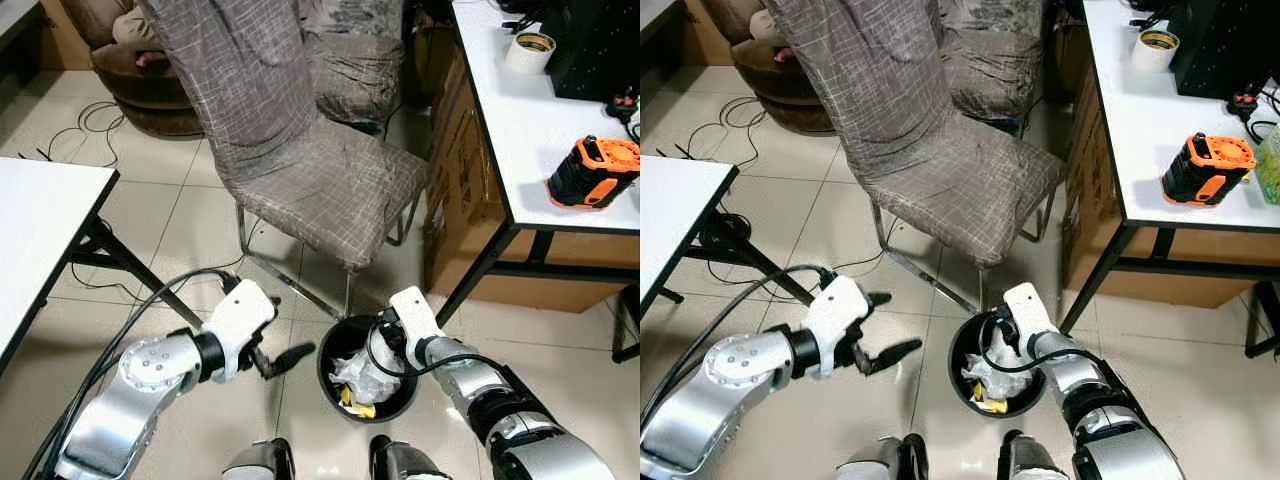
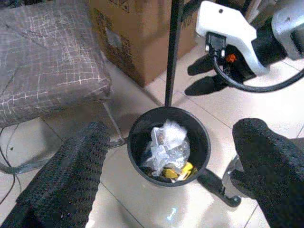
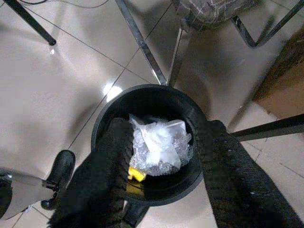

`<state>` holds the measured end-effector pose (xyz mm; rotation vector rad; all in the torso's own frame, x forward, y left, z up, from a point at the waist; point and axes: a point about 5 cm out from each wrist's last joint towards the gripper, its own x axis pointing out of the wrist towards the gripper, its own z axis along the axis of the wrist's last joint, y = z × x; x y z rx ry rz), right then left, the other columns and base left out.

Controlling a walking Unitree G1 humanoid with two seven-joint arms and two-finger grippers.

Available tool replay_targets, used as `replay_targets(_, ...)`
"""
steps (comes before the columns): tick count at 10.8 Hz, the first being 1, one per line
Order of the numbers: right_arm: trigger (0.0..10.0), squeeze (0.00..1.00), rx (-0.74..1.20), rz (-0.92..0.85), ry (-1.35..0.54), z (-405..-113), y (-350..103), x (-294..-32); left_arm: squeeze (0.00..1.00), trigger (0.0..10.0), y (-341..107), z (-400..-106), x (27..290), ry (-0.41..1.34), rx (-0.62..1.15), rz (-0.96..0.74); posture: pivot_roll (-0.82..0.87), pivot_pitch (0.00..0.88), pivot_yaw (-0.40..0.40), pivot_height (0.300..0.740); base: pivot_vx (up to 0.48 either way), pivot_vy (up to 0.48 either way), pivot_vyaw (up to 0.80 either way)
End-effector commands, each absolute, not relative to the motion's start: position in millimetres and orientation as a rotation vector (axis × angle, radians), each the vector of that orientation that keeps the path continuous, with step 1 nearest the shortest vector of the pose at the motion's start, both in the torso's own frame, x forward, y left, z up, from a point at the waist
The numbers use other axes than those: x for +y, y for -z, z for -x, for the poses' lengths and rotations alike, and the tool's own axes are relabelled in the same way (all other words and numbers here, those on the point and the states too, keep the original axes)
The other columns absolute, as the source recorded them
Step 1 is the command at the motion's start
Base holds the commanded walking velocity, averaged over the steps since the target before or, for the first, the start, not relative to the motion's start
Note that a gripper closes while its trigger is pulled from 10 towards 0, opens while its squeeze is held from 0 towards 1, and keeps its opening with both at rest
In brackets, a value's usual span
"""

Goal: Picking trash to rubbish bin

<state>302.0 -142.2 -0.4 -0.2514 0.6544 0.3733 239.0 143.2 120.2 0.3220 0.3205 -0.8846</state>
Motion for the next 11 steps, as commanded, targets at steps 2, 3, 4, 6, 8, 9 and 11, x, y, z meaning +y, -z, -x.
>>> replay_targets(2, 10.0, 1.00, 0.656, 0.234, -0.361, -302, 1, -141, 0.83, 10.0, -123, -240, 145, 0.841, 0.320, -0.297, -0.04, 0.233, 0.054, 0.740, 0.000, 0.000, 0.00)
replay_targets(3, 10.0, 1.00, 0.655, 0.261, -0.348, -302, 2, -142, 0.00, 10.0, -123, -242, 145, 0.804, 0.309, -0.271, -0.04, 0.234, 0.057, 0.740, 0.000, 0.000, 0.00)
replay_targets(4, 10.0, 0.57, 0.647, 0.277, -0.333, -302, 2, -142, 0.00, 10.0, -124, -249, 148, 0.715, 0.260, -0.248, -0.06, 0.229, 0.054, 0.740, 0.000, 0.000, 0.00)
replay_targets(6, 10.0, 0.00, 0.564, 0.196, -0.260, -301, -2, -144, 0.00, 10.0, -109, -262, 151, 0.490, 0.240, -0.052, -0.12, 0.186, 0.054, 0.740, 0.000, 0.000, 0.00)
replay_targets(8, 10.0, 0.00, 0.579, 0.049, -0.100, -280, 12, -157, 0.00, 10.0, -42, -253, 155, 0.317, 0.518, -0.110, -0.10, 0.142, 0.040, 0.740, 0.000, 0.000, 0.00)
replay_targets(9, 10.0, 0.00, 0.616, 0.064, -0.084, -271, 22, -160, 0.00, 10.0, -21, -244, 153, 0.316, 0.589, -0.145, -0.10, 0.130, 0.031, 0.740, 0.000, 0.000, 0.00)
replay_targets(11, 10.0, 0.00, 0.705, 0.026, -0.009, -249, 40, -169, 0.00, 10.0, 13, -228, 157, 0.266, 0.681, -0.147, -0.11, 0.088, 0.017, 0.740, 0.000, 0.000, 0.00)
